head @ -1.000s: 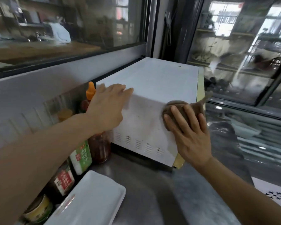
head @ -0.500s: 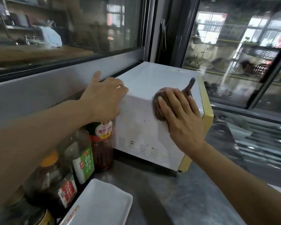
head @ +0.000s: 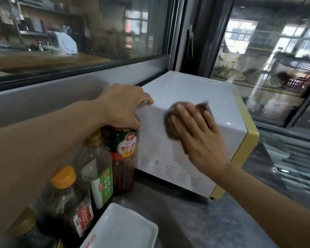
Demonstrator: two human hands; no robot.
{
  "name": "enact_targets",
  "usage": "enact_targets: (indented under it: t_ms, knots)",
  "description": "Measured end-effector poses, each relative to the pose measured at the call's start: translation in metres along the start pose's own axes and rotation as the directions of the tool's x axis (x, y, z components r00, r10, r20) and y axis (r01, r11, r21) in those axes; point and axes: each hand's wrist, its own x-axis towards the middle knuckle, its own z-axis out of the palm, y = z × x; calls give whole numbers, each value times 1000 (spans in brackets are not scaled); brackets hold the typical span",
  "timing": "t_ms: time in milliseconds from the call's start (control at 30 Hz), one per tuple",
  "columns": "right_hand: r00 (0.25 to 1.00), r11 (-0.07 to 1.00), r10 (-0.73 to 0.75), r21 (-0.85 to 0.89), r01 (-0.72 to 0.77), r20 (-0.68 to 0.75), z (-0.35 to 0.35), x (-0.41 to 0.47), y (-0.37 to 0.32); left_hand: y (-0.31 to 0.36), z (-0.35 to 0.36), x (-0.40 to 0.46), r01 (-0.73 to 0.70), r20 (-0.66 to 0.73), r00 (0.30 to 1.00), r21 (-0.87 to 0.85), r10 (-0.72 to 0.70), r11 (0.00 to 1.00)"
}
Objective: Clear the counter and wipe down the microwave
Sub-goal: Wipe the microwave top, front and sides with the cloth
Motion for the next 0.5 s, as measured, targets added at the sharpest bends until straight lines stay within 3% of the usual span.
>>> enact_targets:
  t_ms: [67, 133, 233, 300, 400, 500]
  knots:
    - [1000, 1000, 23, 12, -23, -21, 8, 4, -14, -4, -1, 3, 12, 16, 1000, -74, -11, 997]
    - [988, 990, -141, -16, 142, 55, 24, -11, -29, -7, -1, 4, 3, 30, 1000, -134, 1, 991]
    - [899, 917, -379, -42, 397, 221, 32, -36, -40, -12, -1, 2, -19, 47, 999, -159, 26, 987]
    - [913, 928, -366, -1, 372, 180, 29, -32, -36, -15, -2, 1, -22, 64, 997, -173, 34, 985]
    - [983, 982, -184, 44, 183, 16, 16, 4, -24, -19, -1, 0, -17, 78, 996, -199, 33, 980]
    - [995, 997, -50, 48, 54, -83, 9, 42, -25, -20, 1, 0, 7, 81, 997, -260, 15, 966]
